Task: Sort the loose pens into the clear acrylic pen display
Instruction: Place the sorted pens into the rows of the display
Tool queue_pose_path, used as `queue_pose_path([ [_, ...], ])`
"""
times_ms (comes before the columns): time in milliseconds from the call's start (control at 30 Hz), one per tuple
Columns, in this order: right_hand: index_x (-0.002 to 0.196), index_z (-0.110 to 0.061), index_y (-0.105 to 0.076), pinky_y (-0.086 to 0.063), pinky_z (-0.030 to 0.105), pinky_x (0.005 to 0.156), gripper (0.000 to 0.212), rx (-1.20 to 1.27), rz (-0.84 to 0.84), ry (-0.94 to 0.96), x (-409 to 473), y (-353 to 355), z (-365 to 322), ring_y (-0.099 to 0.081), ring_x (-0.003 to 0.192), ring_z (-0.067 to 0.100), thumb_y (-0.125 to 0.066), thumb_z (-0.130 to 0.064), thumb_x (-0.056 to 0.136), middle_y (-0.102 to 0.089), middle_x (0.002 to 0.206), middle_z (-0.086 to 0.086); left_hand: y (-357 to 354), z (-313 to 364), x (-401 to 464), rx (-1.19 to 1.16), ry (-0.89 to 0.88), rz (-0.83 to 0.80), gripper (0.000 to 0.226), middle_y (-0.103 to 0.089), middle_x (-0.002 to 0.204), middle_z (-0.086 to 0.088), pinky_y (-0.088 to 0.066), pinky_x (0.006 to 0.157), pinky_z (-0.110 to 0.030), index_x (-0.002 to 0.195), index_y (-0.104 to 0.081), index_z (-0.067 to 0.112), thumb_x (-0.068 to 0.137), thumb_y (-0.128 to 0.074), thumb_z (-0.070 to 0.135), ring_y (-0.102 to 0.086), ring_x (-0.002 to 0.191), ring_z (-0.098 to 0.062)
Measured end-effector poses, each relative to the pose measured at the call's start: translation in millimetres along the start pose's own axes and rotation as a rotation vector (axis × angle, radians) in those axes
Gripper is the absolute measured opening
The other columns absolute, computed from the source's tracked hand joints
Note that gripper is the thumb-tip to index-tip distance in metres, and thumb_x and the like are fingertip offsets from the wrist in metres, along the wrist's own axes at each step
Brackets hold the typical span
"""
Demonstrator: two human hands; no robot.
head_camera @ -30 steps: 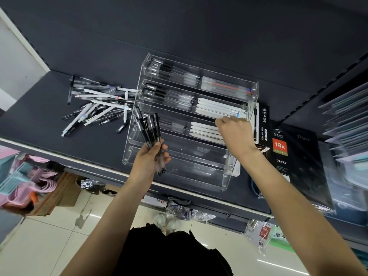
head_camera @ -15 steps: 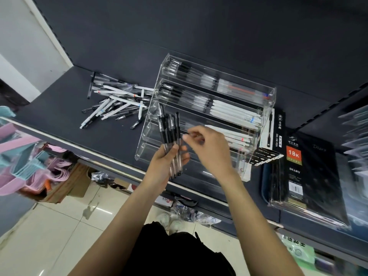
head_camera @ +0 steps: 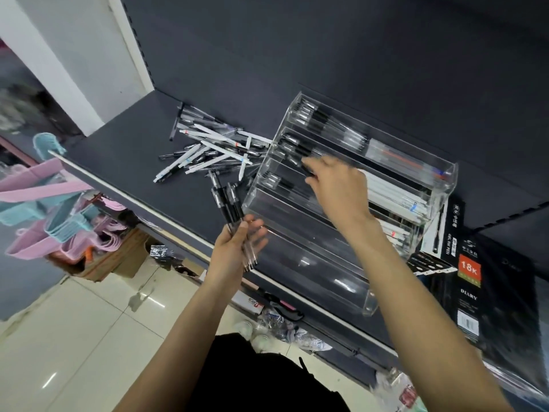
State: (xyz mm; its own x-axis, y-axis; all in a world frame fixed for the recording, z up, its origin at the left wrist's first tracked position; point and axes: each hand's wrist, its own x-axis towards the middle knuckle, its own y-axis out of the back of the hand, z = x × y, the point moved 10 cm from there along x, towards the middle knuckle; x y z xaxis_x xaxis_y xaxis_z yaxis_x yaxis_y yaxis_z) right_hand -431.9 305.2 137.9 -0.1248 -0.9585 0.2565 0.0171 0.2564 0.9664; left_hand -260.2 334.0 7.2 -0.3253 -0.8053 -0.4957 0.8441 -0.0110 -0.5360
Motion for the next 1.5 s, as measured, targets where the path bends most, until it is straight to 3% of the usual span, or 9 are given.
queue_pose_path([
  [133,0.072,-0.023,-0.067,-0.024,0.017,0.042,0.023,-0.335,-0.179,0.109,11.9,-37.2,-17.2,-0.062,0.049,0.010,-0.087,-0.018,0.060,-0.064,0.062,-0.007,-2.3,0.2,6.9,-0.018,0.004,-0.035,0.022,-0.066,0.090,-0.005,-0.056,0.078,-0.030,0.115,-0.054,0.004,0.101,-0.039,0.013,-0.067,0.076,-0.013],
  [300,0.050,-0.022,-0.062,-0.024,0.013,0.037,0.029,-0.406,-0.218,0.232,12.1,-56.1,-31.7,-0.052,0.037,0.008,-0.084,-0.007,0.039,-0.057,0.052,-0.006,-4.0,-4.1,10.4,0.015,0.027,-0.026,0.022,-0.070,0.096,-0.004,-0.055,0.084,-0.032,0.110,-0.060,0.008,0.101,-0.041,0.014,-0.069,0.082,-0.014],
  [467,0.077,-0.016,-0.070,-0.035,0.021,0.046,0.019,-0.295,-0.237,0.237,19.4,-63.4,-31.9,-0.066,0.064,0.016,-0.072,0.000,0.068,-0.067,0.075,0.001,-3.3,-3.4,11.5,0.036,0.044,-0.022,0.025,-0.071,0.109,-0.003,-0.049,0.089,-0.032,0.114,-0.061,0.011,0.101,-0.041,0.019,-0.070,0.092,-0.014],
  [567,0.106,-0.016,-0.068,-0.050,0.027,0.060,0.022,-0.076,-0.222,0.118,20.6,-65.9,-14.8,-0.069,0.084,0.022,-0.058,-0.006,0.090,-0.071,0.097,0.003,-5.8,-2.2,9.8,0.020,0.050,-0.037,0.027,-0.070,0.113,-0.002,-0.050,0.091,-0.032,0.117,-0.060,0.011,0.101,-0.040,0.020,-0.069,0.096,-0.015],
  [700,0.103,-0.016,-0.071,-0.054,0.026,0.061,0.016,0.460,0.004,-0.050,-1.5,-27.1,-19.2,-0.066,0.074,0.011,-0.060,-0.019,0.091,-0.073,0.092,-0.002,-9.9,-2.9,9.1,-0.010,0.051,-0.061,0.028,-0.071,0.111,-0.005,-0.057,0.083,-0.029,0.119,-0.059,0.008,0.101,-0.040,0.019,-0.070,0.092,-0.016],
  [933,0.107,-0.013,-0.065,-0.047,0.030,0.082,0.028,0.732,-0.337,-0.248,-25.9,-65.8,-57.3,-0.057,0.098,0.015,-0.058,-0.035,0.091,-0.063,0.108,0.000,-25.7,-4.1,2.9,0.150,-0.025,-0.121,0.021,-0.071,0.075,0.003,-0.057,0.066,-0.022,0.097,-0.058,0.007,0.101,-0.038,0.011,-0.068,0.069,-0.009],
  [1100,0.099,-0.017,-0.061,-0.053,0.030,0.071,0.015,1.099,-0.150,-0.476,-27.4,-46.9,-28.1,-0.063,0.076,0.015,-0.051,-0.027,0.095,-0.066,0.086,-0.002,-14.3,0.5,2.4,0.136,-0.030,-0.094,0.028,-0.069,0.113,-0.004,-0.054,0.091,-0.034,0.121,-0.058,0.012,0.101,-0.039,0.017,-0.067,0.102,-0.017],
  [1333,0.116,-0.019,-0.066,-0.052,0.027,0.064,0.029,0.306,-0.125,-0.006,-28.6,-42.9,-29.4,-0.066,0.081,0.015,-0.064,-0.025,0.088,-0.068,0.102,-0.002,35.9,9.5,8.6,0.001,-0.031,0.074,0.027,-0.069,0.095,-0.002,-0.053,0.088,-0.032,0.118,-0.058,0.011,0.103,-0.035,0.015,-0.066,0.085,-0.014],
  [1500,0.116,-0.022,-0.065,-0.050,0.025,0.063,0.025,0.169,-0.261,0.069,-27.6,-86.7,-49.8,-0.068,0.091,0.017,-0.058,-0.026,0.092,-0.070,0.106,-0.002,37.2,8.5,5.8,-0.017,-0.038,0.075,0.025,-0.069,0.088,0.000,-0.054,0.084,-0.031,0.113,-0.059,0.012,0.102,-0.037,0.015,-0.066,0.081,-0.013],
])
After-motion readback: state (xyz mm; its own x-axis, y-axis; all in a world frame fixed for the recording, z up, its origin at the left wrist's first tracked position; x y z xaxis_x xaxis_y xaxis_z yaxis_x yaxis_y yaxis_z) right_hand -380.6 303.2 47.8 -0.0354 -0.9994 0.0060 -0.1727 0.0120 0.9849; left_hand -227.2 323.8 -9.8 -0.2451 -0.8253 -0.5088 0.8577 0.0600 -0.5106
